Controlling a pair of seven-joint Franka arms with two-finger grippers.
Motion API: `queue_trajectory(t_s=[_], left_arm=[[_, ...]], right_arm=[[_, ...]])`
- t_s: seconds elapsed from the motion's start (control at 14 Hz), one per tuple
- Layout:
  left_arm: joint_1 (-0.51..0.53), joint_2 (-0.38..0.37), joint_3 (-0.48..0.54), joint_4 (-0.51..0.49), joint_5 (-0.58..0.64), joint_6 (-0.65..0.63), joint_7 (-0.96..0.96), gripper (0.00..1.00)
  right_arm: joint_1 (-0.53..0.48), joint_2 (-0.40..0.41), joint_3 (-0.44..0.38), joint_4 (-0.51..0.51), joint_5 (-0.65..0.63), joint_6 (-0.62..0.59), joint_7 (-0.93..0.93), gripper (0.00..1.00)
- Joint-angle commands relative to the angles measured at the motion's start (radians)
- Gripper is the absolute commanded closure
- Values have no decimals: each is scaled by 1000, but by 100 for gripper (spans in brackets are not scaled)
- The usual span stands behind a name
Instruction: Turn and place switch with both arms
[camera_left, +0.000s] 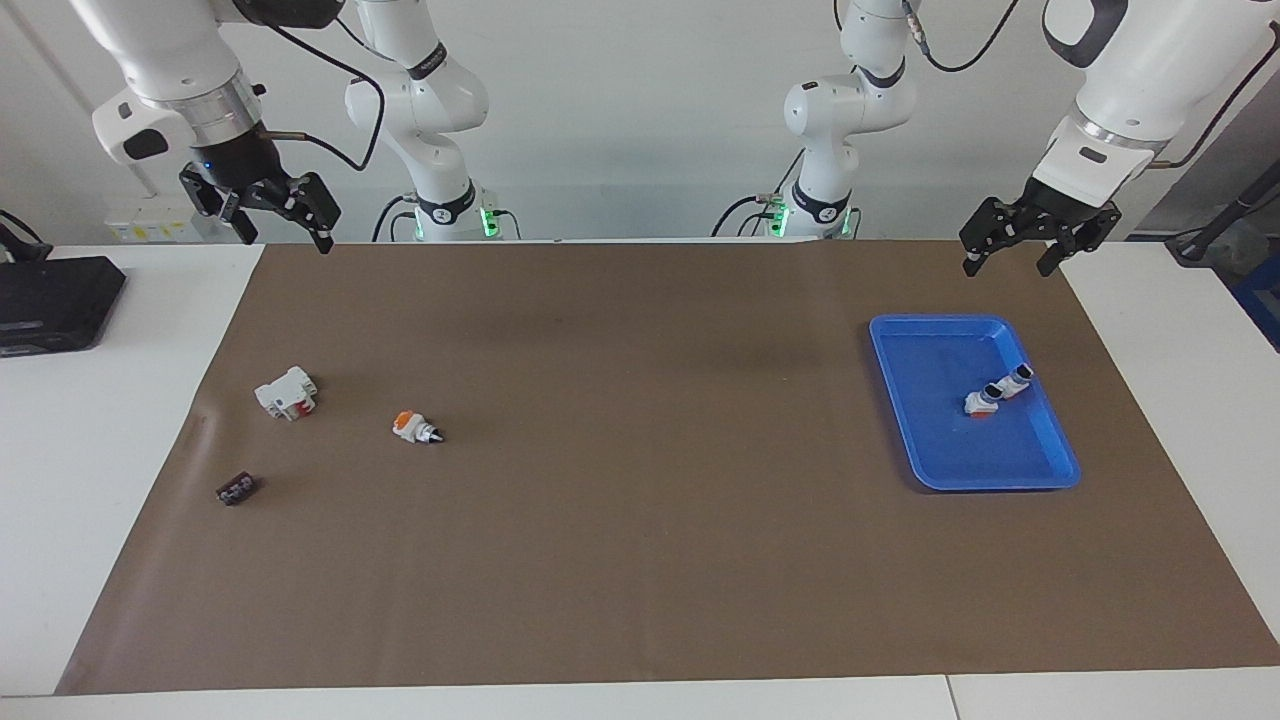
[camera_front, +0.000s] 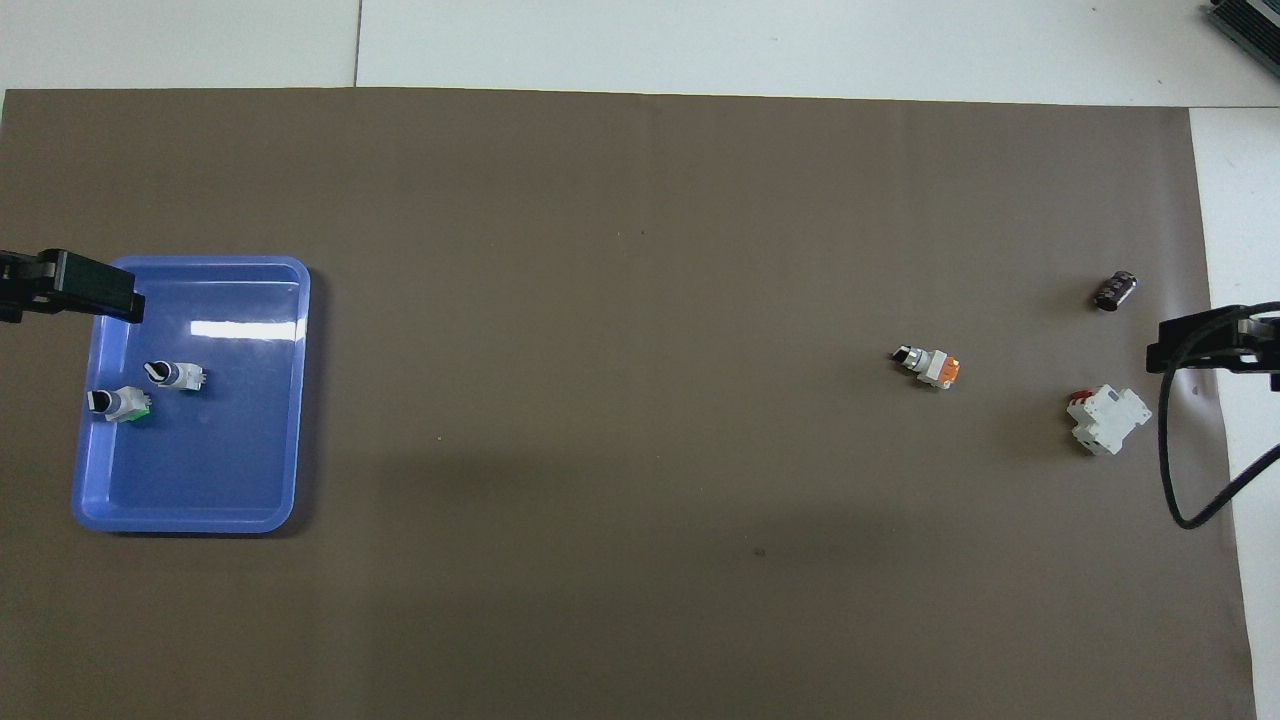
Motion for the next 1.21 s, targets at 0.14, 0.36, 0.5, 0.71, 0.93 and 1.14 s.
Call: queue_trajectory(t_s=[0.14, 0.36, 0.5, 0.71, 0.93, 1.14], left_arm=[[7, -31, -1, -38, 13, 15, 6, 0], [7, -31, -1, -38, 13, 15, 6, 0], [6, -31, -1, -38, 13, 15, 6, 0], [7, -31, -1, -38, 13, 15, 6, 0], [6, -31, -1, -38, 13, 15, 6, 0], [7, -31, -1, -38, 13, 15, 6, 0]], right_arm=[[-5, -14, 6, -4, -1, -18, 2, 0], [-5, -17, 6, -5, -1, -18, -2, 0], [1, -17, 7, -4, -2, -20, -7, 0], [0, -28, 6, -5, 4, -35, 24, 0], [-2, -34, 1, -21, 70, -12, 16, 0], [-12, -34, 1, -79, 71, 32, -176, 0]])
